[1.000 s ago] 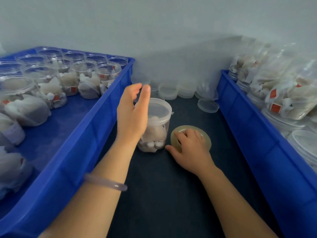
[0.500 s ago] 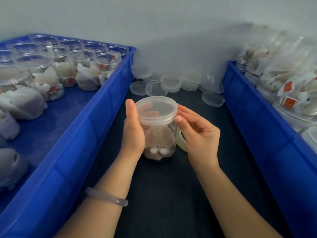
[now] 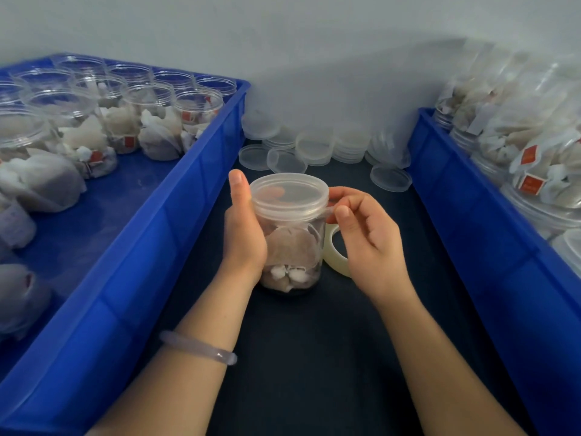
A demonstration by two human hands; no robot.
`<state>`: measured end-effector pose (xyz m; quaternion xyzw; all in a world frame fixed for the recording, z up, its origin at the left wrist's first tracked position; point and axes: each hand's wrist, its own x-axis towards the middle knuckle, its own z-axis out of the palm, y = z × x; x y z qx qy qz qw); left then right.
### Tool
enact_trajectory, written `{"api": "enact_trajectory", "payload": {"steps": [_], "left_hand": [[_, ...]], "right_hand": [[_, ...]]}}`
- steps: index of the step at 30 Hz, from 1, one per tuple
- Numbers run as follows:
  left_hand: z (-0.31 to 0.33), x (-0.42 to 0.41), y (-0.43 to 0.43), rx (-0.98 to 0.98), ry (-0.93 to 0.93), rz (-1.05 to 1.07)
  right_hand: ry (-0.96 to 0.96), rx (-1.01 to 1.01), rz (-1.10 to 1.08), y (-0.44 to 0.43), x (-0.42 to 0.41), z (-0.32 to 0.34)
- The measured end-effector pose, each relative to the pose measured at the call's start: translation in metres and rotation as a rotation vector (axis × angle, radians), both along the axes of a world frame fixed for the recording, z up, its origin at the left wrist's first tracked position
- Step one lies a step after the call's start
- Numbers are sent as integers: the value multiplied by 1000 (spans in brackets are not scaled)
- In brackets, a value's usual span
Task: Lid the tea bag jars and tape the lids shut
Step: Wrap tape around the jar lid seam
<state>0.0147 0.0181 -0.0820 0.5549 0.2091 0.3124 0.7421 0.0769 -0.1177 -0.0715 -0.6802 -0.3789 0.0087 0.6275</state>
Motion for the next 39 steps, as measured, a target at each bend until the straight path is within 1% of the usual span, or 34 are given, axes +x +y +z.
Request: {"api": "enact_trajectory", "payload": {"steps": [3, 5, 7, 8, 10, 11, 13, 15, 17, 18, 21, 22, 24, 26, 30, 33, 36, 39], "left_hand": [[-2, -1, 3, 45, -40, -45], [-3, -3, 2, 73, -80, -83], [-4, -3, -5, 114, -54, -80], [-4, -2, -8, 105, -25, -52], [-5, 0, -10, 43, 0, 20], [-4, 0, -9, 23, 0, 35], [-4, -2, -6, 7, -32, -25], [-4, -5, -6, -14, -101, -103], [-3, -6, -6, -9, -131, -116], [-3, -6, -7, 6, -123, -106], [-1, -6, -13, 94, -63, -16], [1, -7, -17, 152, -48, 2], [5, -9, -25, 270, -66, -28], [9, -13, -25, 329, -103, -56], [15, -17, -22, 357, -150, -10], [20, -15, -25, 384, -166, 80], [20, -14, -23, 396, -157, 37], [18, -19, -18, 433, -110, -46]], "right_hand": [[78, 33, -24, 4, -2, 1], [164, 78, -59, 8, -2, 1], [237, 118, -127, 10, 2, 0], [262, 148, -128, 10, 3, -1], [274, 205, -8, 6, 4, -3], [249, 211, 68, 4, 3, -5], [217, 202, 154, 4, 1, -6], [312, 242, 156, 8, -2, -4], [464, 331, 163, 12, -1, 0], [493, 347, 146, 12, -1, 2], [406, 241, 15, 10, -2, 4], [411, 205, 0, 10, -6, 6], [418, 166, -28, 13, -14, 9], [340, 174, -120, 18, -24, 11], [347, 234, -176, 27, -35, 16], [376, 227, -227, 29, -34, 15], [380, 195, -198, 28, -33, 16], [356, 82, -142, 21, -33, 17]]}}
